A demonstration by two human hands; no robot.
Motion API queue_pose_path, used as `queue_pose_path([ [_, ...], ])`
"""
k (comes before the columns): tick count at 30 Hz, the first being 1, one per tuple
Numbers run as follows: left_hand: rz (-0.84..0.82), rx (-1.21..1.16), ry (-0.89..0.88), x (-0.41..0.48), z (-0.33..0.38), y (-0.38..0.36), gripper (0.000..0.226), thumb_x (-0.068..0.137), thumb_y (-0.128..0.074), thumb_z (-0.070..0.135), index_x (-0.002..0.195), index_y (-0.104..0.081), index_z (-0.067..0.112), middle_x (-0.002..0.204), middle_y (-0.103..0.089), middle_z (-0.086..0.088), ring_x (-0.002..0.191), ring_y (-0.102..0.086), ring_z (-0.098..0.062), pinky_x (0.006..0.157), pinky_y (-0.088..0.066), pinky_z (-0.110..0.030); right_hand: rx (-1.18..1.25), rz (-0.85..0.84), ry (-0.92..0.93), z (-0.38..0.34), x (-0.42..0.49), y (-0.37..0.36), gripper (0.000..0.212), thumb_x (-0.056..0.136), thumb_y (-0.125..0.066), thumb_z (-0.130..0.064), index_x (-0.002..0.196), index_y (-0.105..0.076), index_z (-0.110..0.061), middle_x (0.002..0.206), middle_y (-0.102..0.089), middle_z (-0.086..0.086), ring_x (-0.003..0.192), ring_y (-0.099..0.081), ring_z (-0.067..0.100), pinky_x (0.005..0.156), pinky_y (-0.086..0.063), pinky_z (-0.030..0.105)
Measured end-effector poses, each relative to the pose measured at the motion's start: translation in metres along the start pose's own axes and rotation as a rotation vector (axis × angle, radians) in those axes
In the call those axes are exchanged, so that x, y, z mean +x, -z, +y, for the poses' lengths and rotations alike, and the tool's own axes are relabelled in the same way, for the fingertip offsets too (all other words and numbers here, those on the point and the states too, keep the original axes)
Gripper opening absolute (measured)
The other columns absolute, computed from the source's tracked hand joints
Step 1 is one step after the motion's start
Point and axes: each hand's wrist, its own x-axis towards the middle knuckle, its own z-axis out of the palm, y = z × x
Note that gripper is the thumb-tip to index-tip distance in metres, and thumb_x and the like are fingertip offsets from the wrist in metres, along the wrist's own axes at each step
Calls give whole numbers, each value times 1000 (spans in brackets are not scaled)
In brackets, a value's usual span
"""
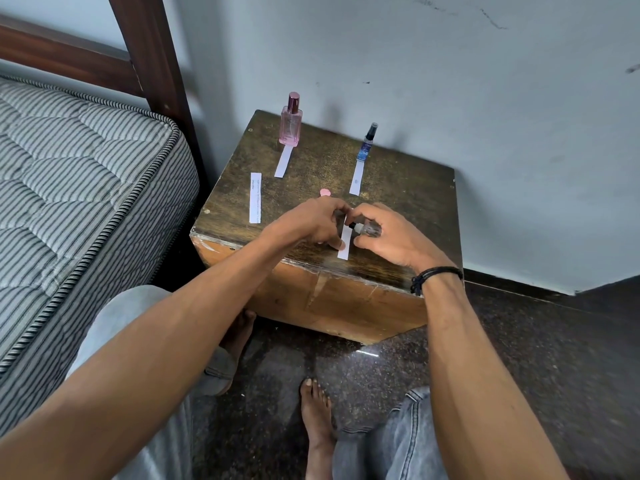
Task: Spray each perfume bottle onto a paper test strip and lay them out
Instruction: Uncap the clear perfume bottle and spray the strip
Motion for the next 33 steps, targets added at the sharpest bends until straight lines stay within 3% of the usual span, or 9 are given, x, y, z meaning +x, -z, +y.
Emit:
queue_pose_path([
  [6,7,-13,-1,1,-1,-1,78,76,-85,16,144,-47,22,123,-65,-14,111,-61,-31,80,-41,-28,-32,49,29,-1,3,-4,28,89,-70,-26,111,-61,-41,118,-58,-4,107,-58,24,94,-48,44],
  [10,11,2,-14,1,-1,-1,76,75,-85,16,142,-49,23,120,-65,-11,98,-57,-24,81,-40,-29,-56,70,39,1,6,-7,26,87,-71,-30,107,-62,-42,112,-58,-7,102,-60,21,88,-49,41],
  [12,12,-12,-19,1,-2,-1,73,75,-85,14,139,-51,22,105,-65,-6,91,-54,-19,80,-40,-28,-65,79,39,1,7,-8,25,87,-71,-31,107,-62,-41,110,-58,-8,98,-60,21,86,-51,42],
  [18,14,-22,-26,-1,-1,0,72,75,-85,13,137,-52,22,90,-58,0,92,-57,-23,77,-39,-28,-85,82,42,2,8,-10,24,87,-72,-32,108,-61,-36,105,-57,-7,93,-59,21,84,-52,44],
  [21,14,-29,-33,0,-2,-1,73,75,-84,12,140,-51,21,114,-67,-13,105,-61,-30,80,-40,-28,-64,90,44,3,8,-9,25,87,-73,-31,105,-60,-40,107,-57,-8,95,-60,21,84,-51,43],
  [23,19,-23,-33,-1,-2,-1,74,76,-84,13,141,-50,22,119,-66,-13,95,-57,-24,81,-39,-28,-67,87,41,3,7,-8,27,87,-73,-29,107,-59,-40,110,-55,-8,96,-59,23,82,-49,40],
  [26,14,-14,-32,0,-1,0,74,77,-84,14,142,-49,22,109,-65,-9,91,-52,-18,82,-39,-28,-63,72,30,4,6,-6,31,86,-73,-29,111,-59,-41,120,-56,-5,103,-59,24,87,-49,41],
  [30,6,-5,-35,0,0,1,76,77,-84,14,143,-48,21,106,-67,-9,90,-57,-22,80,-40,-28,-17,64,22,4,5,-5,34,86,-74,-26,111,-59,-43,121,-57,-5,106,-59,22,93,-49,42],
  [33,-12,-45,-52,-2,-1,2,74,77,-83,11,142,-49,19,74,-61,0,69,-59,-14,65,-42,-26,85,91,6,5,2,-1,33,87,-73,-20,110,-62,-41,118,-59,-4,102,-61,20,90,-50,38],
])
